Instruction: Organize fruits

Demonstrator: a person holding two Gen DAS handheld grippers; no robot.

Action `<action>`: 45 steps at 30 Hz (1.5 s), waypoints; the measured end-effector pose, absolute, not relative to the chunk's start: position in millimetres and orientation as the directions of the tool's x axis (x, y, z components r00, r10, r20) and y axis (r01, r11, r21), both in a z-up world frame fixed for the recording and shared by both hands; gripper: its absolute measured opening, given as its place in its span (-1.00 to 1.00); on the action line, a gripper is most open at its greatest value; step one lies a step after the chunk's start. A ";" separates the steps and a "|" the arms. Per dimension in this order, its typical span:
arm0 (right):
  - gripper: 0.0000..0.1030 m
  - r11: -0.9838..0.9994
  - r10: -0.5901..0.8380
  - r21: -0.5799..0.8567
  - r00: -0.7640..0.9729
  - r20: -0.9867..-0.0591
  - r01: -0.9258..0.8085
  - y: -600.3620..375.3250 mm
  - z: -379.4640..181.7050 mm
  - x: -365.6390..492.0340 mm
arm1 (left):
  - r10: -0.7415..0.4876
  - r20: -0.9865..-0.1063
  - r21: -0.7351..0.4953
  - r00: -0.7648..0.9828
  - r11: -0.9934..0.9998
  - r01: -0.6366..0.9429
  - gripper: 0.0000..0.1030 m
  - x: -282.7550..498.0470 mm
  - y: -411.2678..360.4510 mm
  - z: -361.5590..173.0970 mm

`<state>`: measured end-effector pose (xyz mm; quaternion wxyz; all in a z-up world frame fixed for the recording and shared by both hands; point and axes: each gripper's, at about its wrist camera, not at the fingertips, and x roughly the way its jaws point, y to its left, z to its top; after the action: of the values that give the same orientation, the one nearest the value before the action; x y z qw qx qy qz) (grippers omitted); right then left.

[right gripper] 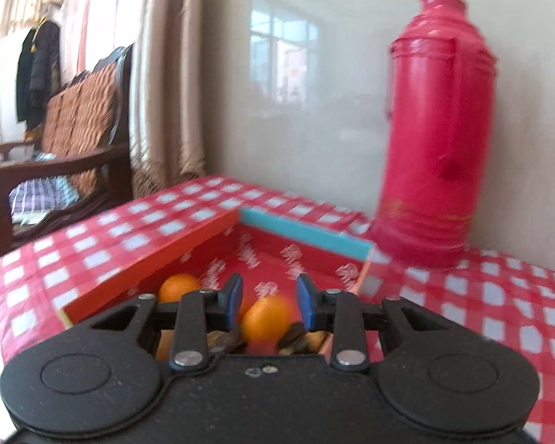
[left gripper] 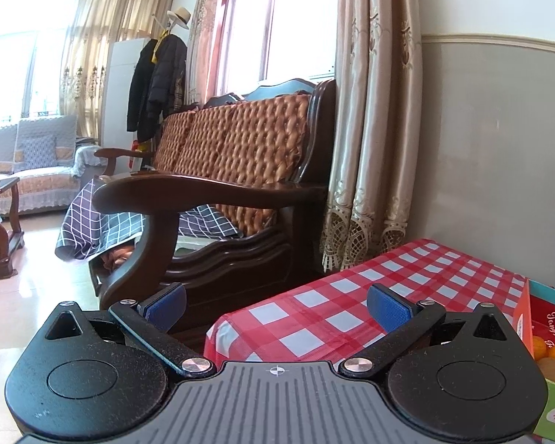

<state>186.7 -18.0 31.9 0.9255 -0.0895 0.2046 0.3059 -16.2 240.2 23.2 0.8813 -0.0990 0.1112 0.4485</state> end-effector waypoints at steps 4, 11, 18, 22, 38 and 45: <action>-0.52 0.782 0.528 -0.058 0.710 -0.467 -0.620 -11.9 22.8 181.9 | 0.767 -0.295 -0.098 0.569 0.569 -0.817 1.00 -18.5 245.3 22.7; 0.59 0.798 0.517 -0.046 0.722 -0.459 -0.601 -14.0 22.1 173.1 | 0.761 -0.294 -0.105 0.579 0.576 -0.811 1.00 -17.5 244.4 21.9; 0.88 0.828 0.489 -0.047 0.761 -0.425 -0.558 -24.9 33.7 165.7 | 0.748 -0.287 -0.080 0.599 0.604 -0.793 1.00 -9.2 233.9 23.6; 0.89 0.849 0.466 -0.019 0.765 -0.443 -0.528 -35.4 38.2 164.9 | 0.734 -0.283 -0.068 0.617 0.626 -0.777 1.00 -3.2 225.2 24.8; 0.89 0.962 0.237 -0.002 0.832 -0.501 -0.274 -88.5 85.5 93.5 | 0.463 -0.262 0.045 0.847 0.882 -0.469 1.00 29.7 132.0 67.8; 0.89 0.971 0.224 0.032 0.859 -0.460 -0.236 -105.8 110.3 29.1 | 0.302 -0.287 -0.008 0.909 0.948 -0.318 1.00 -20.1 83.6 119.7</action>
<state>29.1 -105.8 110.3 0.9641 -0.0129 0.2368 0.1193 -20.1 83.6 119.7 0.9766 -0.0273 0.1424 0.1588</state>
